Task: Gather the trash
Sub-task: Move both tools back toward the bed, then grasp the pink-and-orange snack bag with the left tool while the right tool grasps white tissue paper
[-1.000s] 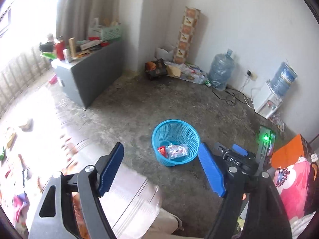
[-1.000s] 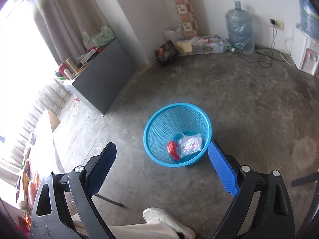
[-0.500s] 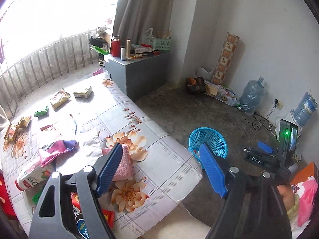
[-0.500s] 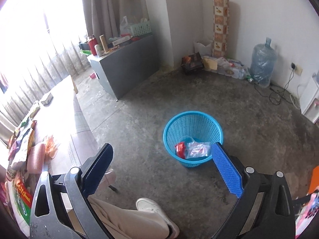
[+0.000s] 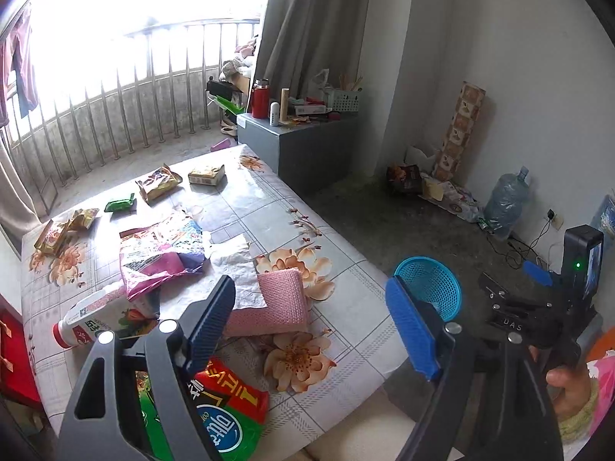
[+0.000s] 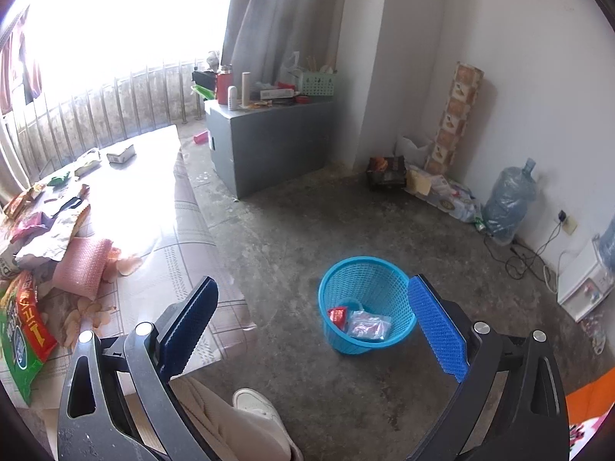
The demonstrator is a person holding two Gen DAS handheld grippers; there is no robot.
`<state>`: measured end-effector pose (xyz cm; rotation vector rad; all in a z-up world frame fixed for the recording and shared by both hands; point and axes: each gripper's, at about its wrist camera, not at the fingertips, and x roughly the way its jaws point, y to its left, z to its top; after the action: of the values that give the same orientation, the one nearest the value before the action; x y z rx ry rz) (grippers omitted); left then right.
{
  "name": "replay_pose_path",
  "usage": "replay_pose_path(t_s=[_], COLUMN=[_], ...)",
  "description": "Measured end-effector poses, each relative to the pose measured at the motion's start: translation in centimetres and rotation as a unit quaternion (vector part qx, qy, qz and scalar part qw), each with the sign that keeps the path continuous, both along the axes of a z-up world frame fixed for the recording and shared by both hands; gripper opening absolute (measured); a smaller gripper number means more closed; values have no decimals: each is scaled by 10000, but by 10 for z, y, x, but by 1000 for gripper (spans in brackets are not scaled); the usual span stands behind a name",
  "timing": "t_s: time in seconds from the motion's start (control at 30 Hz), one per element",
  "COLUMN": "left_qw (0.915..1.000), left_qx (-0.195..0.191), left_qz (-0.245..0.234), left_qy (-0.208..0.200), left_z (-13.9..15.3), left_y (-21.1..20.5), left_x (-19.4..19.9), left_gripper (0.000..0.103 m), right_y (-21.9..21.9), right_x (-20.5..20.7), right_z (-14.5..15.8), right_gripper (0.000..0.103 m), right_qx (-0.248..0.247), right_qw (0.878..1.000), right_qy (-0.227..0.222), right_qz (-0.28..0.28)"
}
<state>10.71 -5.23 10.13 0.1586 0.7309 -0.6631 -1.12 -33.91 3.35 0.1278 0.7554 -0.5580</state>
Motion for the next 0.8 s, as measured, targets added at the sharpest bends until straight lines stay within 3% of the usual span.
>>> replay_pose_path(t_s=[0.23, 0.47, 0.6, 0.67, 0.8], left_qw=[9989, 9935, 9884, 9844, 9697], left_qx=[-131, -346, -506, -609, -989], left_qz=[456, 1071, 1330, 1448, 1698], left_qy=[-20, 176, 534, 789, 1449], left_z=[0, -5, -17, -24, -37], left_y=[38, 88, 112, 121, 139], left_x=[14, 41, 64, 80, 121], left_gripper=[79, 80, 80, 79, 79], right_y=[-5, 7, 20, 25, 36], right_x=[0, 35, 55, 66, 85], right_z=[0, 4, 1, -2, -11], right_gripper=[95, 95, 95, 88, 78], right_qx=[780, 1751, 2335, 2659, 3395], right_qw=[9935, 9745, 9557, 9440, 9123], right_qy=[-614, -727, -723, -683, -607], right_qz=[554, 1197, 1641, 1834, 2208])
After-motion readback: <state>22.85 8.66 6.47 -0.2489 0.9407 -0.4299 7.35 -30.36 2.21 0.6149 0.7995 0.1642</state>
